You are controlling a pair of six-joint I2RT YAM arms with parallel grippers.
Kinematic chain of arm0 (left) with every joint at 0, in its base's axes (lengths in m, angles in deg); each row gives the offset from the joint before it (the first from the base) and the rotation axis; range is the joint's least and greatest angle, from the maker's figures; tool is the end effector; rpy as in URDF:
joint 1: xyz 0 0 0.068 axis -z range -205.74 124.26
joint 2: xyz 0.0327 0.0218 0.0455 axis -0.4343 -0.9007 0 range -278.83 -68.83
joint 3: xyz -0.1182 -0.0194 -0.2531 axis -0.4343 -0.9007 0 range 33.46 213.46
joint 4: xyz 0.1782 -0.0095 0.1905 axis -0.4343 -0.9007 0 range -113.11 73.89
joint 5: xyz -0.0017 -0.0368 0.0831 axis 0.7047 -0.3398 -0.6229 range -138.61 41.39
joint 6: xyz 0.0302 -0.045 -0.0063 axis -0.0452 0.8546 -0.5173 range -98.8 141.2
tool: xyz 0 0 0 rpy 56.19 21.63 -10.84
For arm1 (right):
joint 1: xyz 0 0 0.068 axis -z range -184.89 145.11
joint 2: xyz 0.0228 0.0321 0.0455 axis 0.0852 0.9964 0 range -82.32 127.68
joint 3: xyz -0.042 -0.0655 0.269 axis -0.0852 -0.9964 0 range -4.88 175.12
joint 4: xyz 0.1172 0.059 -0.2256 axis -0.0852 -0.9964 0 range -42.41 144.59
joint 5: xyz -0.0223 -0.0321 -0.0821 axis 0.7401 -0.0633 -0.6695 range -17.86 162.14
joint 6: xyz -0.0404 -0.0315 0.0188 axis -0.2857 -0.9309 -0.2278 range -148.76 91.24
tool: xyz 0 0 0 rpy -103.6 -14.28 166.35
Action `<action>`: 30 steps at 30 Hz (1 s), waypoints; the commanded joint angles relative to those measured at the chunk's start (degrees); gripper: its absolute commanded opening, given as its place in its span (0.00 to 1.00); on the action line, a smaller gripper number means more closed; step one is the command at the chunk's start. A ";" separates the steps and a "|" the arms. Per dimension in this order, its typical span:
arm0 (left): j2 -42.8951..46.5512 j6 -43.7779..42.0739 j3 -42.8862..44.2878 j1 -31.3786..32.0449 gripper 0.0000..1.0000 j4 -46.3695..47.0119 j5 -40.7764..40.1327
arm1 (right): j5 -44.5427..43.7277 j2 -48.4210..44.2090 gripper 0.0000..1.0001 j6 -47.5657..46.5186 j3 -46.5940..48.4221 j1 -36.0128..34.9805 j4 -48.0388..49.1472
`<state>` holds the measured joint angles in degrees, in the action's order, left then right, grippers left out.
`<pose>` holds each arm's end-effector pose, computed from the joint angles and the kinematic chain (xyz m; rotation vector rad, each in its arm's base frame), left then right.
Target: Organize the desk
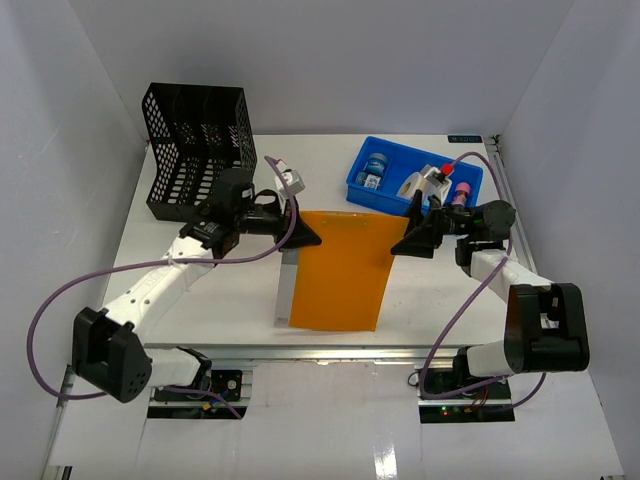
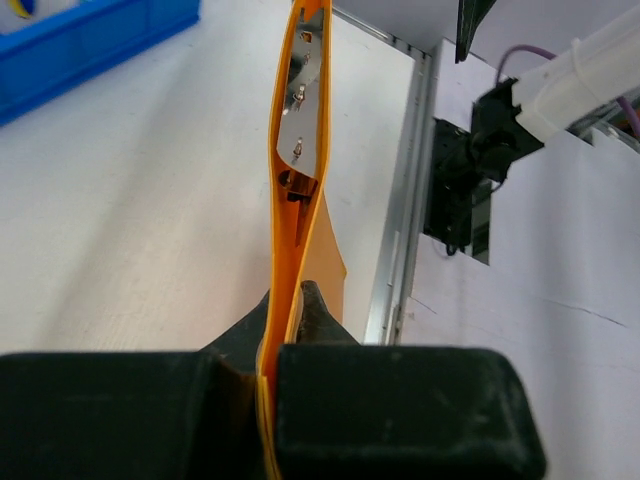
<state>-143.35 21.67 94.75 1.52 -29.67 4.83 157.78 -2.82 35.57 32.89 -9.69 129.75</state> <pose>0.2397 -0.1566 0.3343 1.0438 1.7650 -1.2461 0.2531 0.0578 0.3048 -0.8993 1.5518 1.6371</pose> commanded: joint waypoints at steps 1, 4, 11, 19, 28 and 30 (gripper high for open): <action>9.03 0.04 -0.33 -6.23 0.00 1.48 -10.58 | -1.71 -1.60 0.90 -2.02 1.64 4.89 17.57; 11.83 1.73 -0.16 -9.71 0.00 2.17 -16.79 | -2.32 -2.42 0.90 -4.89 0.98 6.85 13.95; 14.27 5.10 6.29 -15.26 0.00 5.44 -35.32 | -5.89 -6.17 0.90 -21.91 0.34 7.09 -8.51; 11.65 3.69 15.94 -15.96 0.00 9.35 -49.87 | -15.52 -10.24 0.90 -59.80 7.56 6.65 -55.82; 7.40 -5.37 21.74 -16.22 0.00 17.02 -60.87 | -16.17 -8.89 0.90 -60.38 6.70 6.38 -55.71; 5.58 -6.93 22.79 -16.55 0.00 18.69 -62.52 | -16.27 -8.85 0.90 -60.53 6.63 6.31 -55.67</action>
<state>-135.34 20.13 113.25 -14.35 -18.17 -50.65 142.33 -11.46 -21.78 38.47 -3.04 75.74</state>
